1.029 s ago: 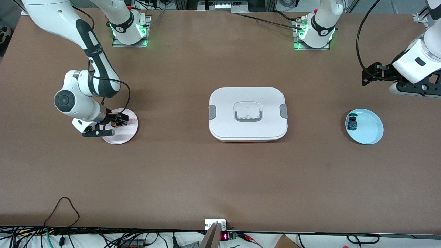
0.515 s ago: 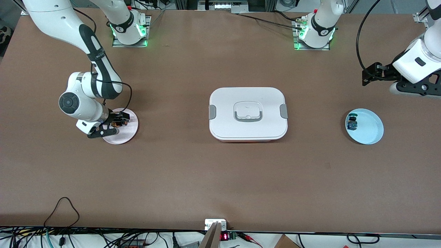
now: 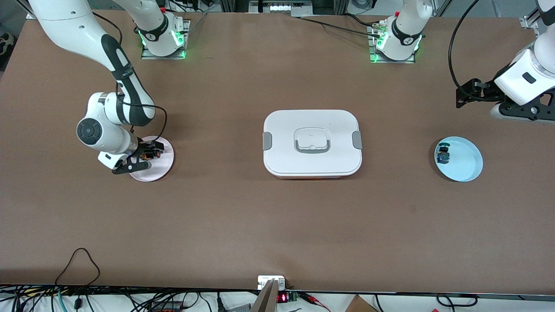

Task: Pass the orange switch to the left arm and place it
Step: 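Close the right gripper on the orange switch, then lift the switch with the right gripper while the left gripper approaches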

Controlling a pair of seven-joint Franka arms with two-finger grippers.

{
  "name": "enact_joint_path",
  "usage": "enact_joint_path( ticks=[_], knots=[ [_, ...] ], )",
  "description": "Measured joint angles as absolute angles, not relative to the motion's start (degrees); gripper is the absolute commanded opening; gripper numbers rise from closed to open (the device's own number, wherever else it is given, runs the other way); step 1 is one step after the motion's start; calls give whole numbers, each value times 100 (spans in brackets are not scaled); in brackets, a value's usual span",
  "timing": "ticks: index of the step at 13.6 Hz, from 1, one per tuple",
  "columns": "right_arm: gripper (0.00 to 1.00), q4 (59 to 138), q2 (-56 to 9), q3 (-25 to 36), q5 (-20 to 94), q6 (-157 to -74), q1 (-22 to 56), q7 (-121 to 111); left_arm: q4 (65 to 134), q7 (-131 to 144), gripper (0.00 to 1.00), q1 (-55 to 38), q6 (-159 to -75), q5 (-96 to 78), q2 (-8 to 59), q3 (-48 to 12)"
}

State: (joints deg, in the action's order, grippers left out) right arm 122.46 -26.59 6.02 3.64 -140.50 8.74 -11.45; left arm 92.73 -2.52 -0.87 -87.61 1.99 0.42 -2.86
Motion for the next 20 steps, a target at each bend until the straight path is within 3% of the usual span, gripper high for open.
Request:
enact_joint_path(
  ticks=[2,9,12,18,20],
  knots=[
    [48,12246,-2659,601,364,-14050,874,-1150,9273,-252,100,-87,-8761,199,42,-286],
    [19,12209,-2648,602,383,-14060,869,-1155,9273,-252,100,-87,-8757,199,42,-286],
    [1,12060,-2524,601,383,-14034,875,-1164,9274,-252,100,-87,-8749,199,42,-286],
    [0,10716,-2003,587,424,-12339,918,-1234,9273,-252,100,-71,-8744,199,45,-279],
    [0,10367,-1861,528,508,-12148,1008,-1476,9274,-252,100,-48,-8620,199,45,-252]
  ],
)
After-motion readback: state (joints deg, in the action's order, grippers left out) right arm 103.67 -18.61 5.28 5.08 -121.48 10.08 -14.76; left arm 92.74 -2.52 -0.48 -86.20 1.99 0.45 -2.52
